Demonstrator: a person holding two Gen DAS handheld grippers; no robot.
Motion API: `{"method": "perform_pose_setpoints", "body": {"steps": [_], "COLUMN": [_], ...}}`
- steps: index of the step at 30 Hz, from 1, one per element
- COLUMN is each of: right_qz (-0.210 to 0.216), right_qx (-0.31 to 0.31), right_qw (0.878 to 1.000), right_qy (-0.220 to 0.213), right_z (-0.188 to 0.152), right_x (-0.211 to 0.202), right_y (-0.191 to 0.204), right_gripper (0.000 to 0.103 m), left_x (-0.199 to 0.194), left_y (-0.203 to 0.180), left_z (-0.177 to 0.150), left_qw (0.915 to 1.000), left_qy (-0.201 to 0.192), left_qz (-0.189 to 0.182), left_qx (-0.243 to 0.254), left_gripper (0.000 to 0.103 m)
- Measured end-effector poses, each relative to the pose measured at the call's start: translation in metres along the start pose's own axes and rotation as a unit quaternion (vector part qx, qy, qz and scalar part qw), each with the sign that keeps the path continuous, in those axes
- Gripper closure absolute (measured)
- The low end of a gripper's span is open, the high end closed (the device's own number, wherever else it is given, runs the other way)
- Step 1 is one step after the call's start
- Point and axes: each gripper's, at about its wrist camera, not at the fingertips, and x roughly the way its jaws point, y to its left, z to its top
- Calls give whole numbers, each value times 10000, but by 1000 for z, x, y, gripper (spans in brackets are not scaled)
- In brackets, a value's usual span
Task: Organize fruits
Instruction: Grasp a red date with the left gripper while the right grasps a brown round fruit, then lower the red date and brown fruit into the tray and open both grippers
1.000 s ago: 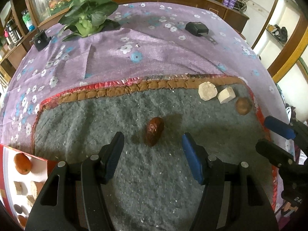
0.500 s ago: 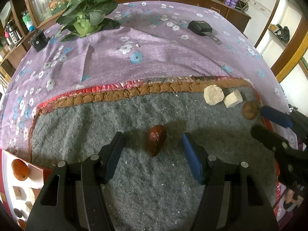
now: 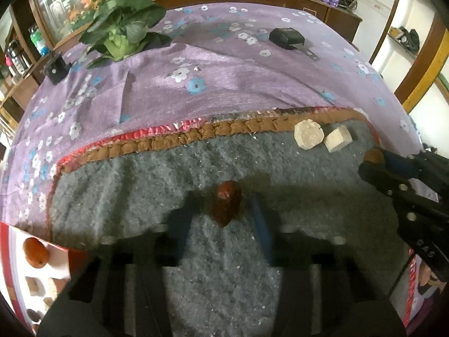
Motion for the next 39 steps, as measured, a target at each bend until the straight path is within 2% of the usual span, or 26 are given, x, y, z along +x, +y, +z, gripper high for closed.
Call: {"method": "perform_pose_setpoints", "body": {"steps": [1,4,10,22,28,39], "right_qz": [17,62,238,702,903,1414], "right_qx": [11,7,70,-319,-593,-1197], "right_qw": [10000,9999,9995,9968,9939,9824], "right_qy": [-21,-95,-183,-218,-223,-256], "right_z": [-1,-6,-15,-28,-28,-17], "right_x": [-3,-14,-32,-47,-48,-50], "right_y": [1,5,18,85,122,197], "right_gripper": [80,80,80,80,80,80], "left_x": [-2,-6,-24,-84,-108,-144], "left_y": [1,1,11,28,50,109], "left_z": [-1,-7,-23,-74,-101,-157], "left_qw": [10000,10000,9998,9973,9935,9843], "left_qy": [7,31,-26,-463,-668,-754], "left_qz": [15,33,0,239,423,677], "left_qx": [-12,35,-173,-514,-819,-1446], "left_gripper": [86,86,86,86,85,85]}}
